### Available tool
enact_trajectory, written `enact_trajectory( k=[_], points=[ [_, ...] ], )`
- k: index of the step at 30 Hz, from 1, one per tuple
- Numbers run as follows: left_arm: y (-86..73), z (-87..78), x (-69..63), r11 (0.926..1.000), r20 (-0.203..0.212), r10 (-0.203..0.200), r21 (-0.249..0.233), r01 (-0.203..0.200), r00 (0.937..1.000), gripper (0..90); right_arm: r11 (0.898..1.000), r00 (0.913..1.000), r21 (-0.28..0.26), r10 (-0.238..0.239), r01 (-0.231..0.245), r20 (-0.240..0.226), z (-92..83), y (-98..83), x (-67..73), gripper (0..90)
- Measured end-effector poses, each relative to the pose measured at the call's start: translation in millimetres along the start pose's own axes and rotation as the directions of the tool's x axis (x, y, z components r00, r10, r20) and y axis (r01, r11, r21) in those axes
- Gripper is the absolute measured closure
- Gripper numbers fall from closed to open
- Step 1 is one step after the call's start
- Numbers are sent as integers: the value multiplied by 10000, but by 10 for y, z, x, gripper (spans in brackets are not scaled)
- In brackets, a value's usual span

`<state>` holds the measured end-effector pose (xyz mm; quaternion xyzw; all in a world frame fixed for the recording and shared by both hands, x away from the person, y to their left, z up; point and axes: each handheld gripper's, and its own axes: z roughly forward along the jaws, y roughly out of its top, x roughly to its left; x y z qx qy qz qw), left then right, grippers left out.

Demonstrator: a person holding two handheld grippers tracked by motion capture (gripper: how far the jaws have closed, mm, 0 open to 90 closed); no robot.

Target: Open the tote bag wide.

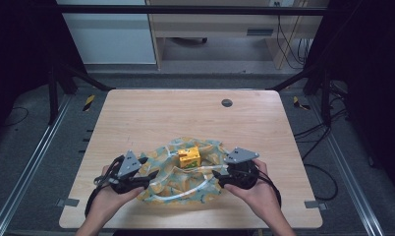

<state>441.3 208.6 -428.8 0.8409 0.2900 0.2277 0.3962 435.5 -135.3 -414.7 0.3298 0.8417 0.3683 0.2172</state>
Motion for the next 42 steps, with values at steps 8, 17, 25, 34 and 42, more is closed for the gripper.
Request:
enact_trajectory(
  k=[8,17,25,34,42],
  points=[
    [101,444,122,9986,275,-281,459,268,9992,385,9987,9996,518,-23,38,-298,158,-135,104,264],
    [104,681,77,9888,580,58,1485,-144,9983,744,9836,9933,1590,-713,851,-905,307,-392,228,635],
    [109,727,215,9919,-49,-690,1069,691,9976,891,9695,9801,1909,-1246,1534,-1547,364,-489,297,857],
    [117,841,465,9868,-832,-1497,504,1542,9852,895,9442,9686,2378,-1946,2278,-1550,403,-535,314,900],
    [51,936,570,9809,-1009,-1707,763,1787,9801,896,9469,9785,2554,-1702,1952,-1169,414,-551,134,900]
  ],
)
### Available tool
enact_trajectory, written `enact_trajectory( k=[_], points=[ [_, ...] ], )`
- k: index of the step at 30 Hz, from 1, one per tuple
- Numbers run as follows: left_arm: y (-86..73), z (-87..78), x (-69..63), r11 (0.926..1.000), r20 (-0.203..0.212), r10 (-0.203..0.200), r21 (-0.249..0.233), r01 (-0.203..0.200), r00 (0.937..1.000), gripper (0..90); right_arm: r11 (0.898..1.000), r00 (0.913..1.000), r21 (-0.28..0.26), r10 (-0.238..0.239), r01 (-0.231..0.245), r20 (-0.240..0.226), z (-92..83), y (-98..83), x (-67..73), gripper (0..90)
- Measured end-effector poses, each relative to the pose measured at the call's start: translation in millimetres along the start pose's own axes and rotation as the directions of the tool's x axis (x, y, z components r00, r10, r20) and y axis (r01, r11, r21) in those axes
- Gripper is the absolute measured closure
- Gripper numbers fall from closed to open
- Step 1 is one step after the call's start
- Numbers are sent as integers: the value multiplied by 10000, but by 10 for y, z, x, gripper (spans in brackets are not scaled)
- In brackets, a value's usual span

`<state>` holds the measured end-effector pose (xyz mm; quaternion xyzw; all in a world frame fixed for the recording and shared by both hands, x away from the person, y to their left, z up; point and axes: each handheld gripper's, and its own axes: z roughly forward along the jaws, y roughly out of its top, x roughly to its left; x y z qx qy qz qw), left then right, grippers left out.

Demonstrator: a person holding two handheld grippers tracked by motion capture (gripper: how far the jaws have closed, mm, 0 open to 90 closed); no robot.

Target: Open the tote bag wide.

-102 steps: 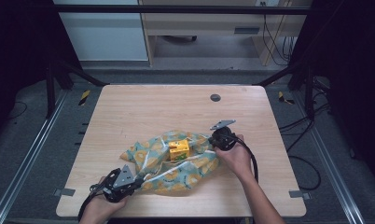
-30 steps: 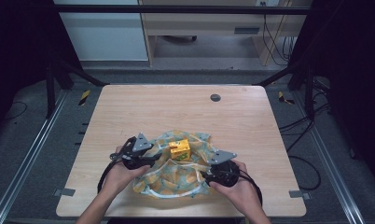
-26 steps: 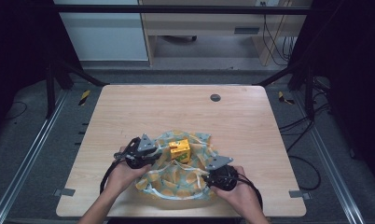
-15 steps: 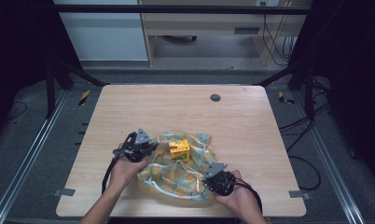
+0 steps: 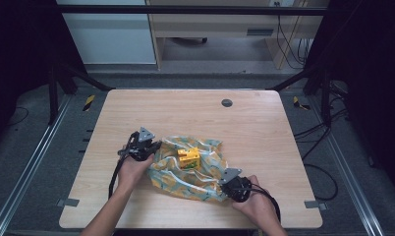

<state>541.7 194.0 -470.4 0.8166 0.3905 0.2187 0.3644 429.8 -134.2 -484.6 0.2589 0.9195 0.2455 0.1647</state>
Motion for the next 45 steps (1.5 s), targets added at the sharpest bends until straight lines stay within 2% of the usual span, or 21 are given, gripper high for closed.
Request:
enact_trajectory(
  k=[12,23,28,30,34,39,41,45],
  points=[
    [-49,56,62,9989,178,42,467,-50,9998,895,9992,9995,-269,295,-297,-79,7,-36,-51,900],
    [-88,54,78,9986,160,102,526,-110,9998,896,9978,9988,-461,485,-486,-28,7,-75,-89,900],
    [-127,28,67,9989,204,32,461,-42,9998,890,9982,9992,-445,400,-396,65,2,-86,-100,900],
    [-142,-5,54,9991,213,145,408,-153,9997,870,9971,9993,-658,374,-372,25,8,-96,-94,894],
    [-159,-91,24,9996,227,267,67,-268,9994,820,9940,9994,-1039,347,-344,11,-13,-99,-96,844],
    [-145,-198,2,9990,215,383,-216,-379,9990,750,9839,9987,-1722,499,-469,132,-77,-77,-107,742],
    [-132,-256,-4,9983,219,414,-426,-405,9989,694,9793,9982,-1958,565,-515,201,-106,-65,-103,636],
    [-91,-350,-22,9966,115,473,-682,-464,9988,517,9663,9967,-2502,722,-608,367,-182,-28,-102,429]
  ],
)
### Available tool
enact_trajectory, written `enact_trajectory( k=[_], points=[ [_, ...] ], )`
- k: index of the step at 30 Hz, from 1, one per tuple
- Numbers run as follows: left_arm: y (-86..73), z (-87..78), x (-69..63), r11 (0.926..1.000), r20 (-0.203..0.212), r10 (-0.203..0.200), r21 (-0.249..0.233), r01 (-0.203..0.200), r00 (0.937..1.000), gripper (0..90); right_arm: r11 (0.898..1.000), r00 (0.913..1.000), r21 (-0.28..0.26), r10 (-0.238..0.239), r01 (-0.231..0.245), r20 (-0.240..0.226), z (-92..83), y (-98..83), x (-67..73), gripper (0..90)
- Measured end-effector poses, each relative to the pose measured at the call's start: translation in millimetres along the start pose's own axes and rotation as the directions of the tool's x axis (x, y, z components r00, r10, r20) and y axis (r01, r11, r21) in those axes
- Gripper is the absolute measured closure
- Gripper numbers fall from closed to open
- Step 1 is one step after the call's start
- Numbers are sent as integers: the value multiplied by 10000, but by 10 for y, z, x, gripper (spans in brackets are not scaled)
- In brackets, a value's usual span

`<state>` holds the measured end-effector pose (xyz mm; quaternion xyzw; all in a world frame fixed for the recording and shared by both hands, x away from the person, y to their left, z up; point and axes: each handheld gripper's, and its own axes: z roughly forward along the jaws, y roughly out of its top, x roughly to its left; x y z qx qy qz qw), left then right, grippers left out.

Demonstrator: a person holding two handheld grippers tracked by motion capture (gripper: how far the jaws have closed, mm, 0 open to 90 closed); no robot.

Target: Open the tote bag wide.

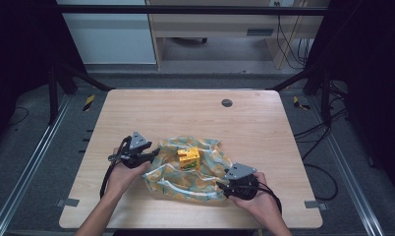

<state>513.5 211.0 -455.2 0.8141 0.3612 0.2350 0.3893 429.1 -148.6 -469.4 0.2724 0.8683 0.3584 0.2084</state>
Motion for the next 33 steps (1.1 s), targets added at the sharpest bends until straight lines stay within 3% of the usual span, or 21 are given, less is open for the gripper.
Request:
enact_trajectory(
  k=[5,11,15,23,33],
  points=[
    [73,-142,6,9975,43,-366,-598,367,9993,341,9957,9995,-877,322,-315,67,-116,81,0,192],
    [188,-330,6,9944,144,-525,-912,536,9985,183,9863,9985,-1560,549,-536,38,-285,179,-41,88],
    [218,-497,15,9902,159,-753,-1169,767,9970,137,9766,9971,-2027,758,-723,97,-404,226,-125,65],
    [116,-819,103,9868,-46,-904,-1351,890,9959,103,9689,9869,-2244,1287,-1043,972,-611,248,-332,61],
    [-233,-1010,340,9846,-633,-1350,-1200,1268,9888,88,9616,9528,-1909,2339,-1972,1935,-676,36,-578,73]
  ],
)
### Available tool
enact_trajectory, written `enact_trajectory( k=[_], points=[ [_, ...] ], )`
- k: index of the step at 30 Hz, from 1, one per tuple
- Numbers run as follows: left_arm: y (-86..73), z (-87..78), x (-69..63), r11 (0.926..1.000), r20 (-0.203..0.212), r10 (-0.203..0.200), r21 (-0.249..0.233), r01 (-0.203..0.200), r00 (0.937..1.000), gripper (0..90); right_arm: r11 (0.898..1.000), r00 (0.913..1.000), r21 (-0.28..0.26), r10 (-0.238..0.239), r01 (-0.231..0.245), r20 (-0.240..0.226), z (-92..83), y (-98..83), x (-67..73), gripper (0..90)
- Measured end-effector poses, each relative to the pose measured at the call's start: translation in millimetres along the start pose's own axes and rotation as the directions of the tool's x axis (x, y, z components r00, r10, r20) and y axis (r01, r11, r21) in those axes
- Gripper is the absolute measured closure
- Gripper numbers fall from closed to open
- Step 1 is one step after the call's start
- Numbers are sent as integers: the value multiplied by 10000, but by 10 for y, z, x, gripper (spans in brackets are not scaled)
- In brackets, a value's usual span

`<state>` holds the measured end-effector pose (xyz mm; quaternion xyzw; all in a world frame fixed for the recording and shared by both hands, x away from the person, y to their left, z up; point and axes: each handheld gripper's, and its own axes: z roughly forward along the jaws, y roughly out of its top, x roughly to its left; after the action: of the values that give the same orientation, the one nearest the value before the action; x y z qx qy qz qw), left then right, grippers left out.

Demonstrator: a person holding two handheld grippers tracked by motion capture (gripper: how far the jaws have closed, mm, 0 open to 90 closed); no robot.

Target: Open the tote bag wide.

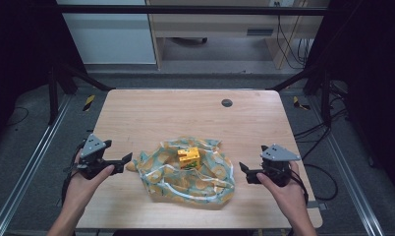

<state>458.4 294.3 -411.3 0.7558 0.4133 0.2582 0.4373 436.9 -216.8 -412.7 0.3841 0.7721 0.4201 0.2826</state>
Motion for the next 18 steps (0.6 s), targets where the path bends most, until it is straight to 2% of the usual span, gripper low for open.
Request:
enact_trajectory(
  k=[9,11,13,14,16,18],
  points=[
    [-337,57,217,9980,-304,-385,496,400,9988,73,9961,9965,513,689,-714,482,60,-263,-179,89],
    [-417,95,265,9964,-410,-569,598,593,9975,73,9933,9945,824,752,-812,734,102,-322,-216,90],
    [-497,135,305,9952,-544,-586,756,627,9968,73,9874,9896,1317,711,-875,1249,146,-361,-223,91],
    [-538,155,317,9946,-672,-568,830,623,9961,73,9849,9883,1422,810,-993,1291,173,-375,-233,91],
    [-630,189,333,9918,-923,-770,953,858,9927,73,9792,9824,1503,1138,-1361,1482,231,-399,-253,95],
    [-712,211,343,9882,-949,-979,1084,1080,9907,74,9748,9744,1422,1473,-1721,1697,290,-429,-278,95]
  ],
)
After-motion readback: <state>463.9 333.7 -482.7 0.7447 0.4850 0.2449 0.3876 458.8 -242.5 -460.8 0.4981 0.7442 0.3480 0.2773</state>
